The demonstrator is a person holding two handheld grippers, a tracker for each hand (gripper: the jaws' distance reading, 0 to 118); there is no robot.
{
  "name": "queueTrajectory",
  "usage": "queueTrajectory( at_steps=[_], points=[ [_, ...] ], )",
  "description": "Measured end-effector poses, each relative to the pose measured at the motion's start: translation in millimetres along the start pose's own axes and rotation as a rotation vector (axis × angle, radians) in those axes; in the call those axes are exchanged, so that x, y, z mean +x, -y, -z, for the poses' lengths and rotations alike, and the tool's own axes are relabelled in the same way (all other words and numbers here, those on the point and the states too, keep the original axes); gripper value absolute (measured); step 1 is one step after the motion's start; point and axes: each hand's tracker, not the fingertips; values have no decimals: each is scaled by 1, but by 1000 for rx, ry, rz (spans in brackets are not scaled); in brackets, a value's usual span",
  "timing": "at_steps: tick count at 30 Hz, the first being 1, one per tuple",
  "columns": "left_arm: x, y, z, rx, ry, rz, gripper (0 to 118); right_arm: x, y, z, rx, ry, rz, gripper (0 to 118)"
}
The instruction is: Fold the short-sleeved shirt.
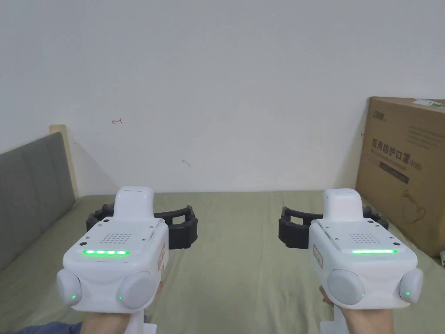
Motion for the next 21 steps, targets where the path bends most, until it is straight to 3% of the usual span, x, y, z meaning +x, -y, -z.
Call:
queueTrajectory(
  at_steps=[21],
  points=[
    [-7, -3, -9, 17, -72, 0, 118, -3, 2, -1, -26, -14, 16, 118]
  ],
)
